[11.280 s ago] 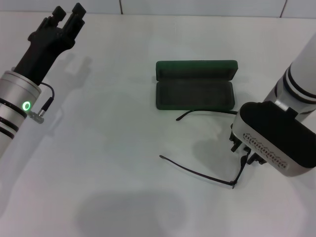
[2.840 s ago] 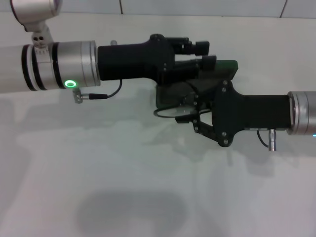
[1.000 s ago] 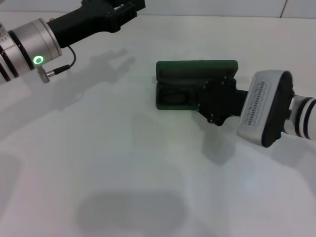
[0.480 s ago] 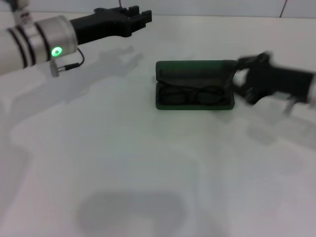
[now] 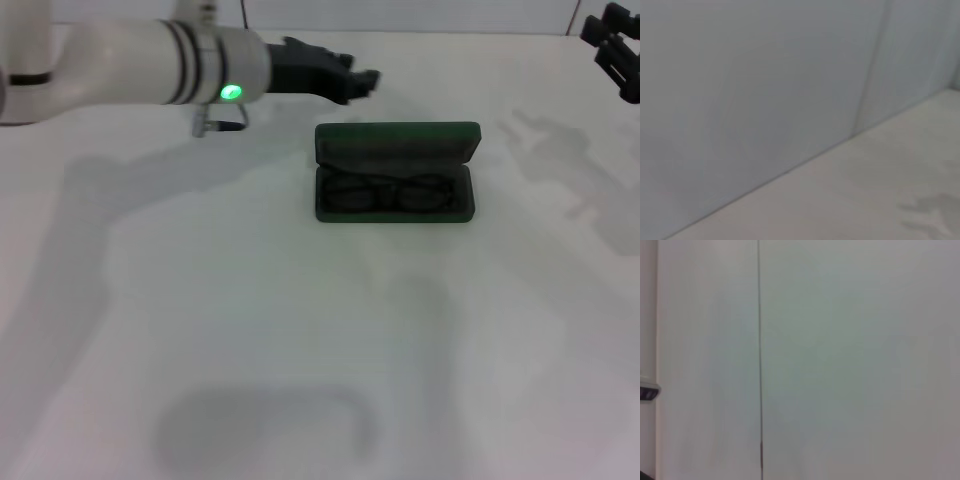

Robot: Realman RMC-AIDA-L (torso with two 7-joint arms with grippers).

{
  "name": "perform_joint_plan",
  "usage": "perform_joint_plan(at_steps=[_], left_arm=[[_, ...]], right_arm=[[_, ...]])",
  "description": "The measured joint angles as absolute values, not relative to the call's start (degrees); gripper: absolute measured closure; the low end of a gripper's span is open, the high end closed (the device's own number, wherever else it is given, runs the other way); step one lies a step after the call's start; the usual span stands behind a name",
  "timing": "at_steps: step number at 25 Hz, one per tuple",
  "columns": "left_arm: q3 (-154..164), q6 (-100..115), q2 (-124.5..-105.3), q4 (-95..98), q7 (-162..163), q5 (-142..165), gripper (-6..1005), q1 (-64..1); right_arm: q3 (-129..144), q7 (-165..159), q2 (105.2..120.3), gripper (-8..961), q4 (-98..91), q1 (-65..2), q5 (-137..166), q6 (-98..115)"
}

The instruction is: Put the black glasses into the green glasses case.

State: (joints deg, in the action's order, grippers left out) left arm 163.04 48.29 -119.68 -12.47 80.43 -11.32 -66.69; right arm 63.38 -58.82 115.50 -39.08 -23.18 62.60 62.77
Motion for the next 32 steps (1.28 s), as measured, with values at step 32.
perform_joint_plan(at_steps=[32], left_arm=[[162.9, 50.2, -119.81, -3.9, 73.8, -3.4, 592, -64.3]], right_arm=[[63.0, -54.4, 115.47, 614, -36.8, -23.8, 62.9, 59.8]])
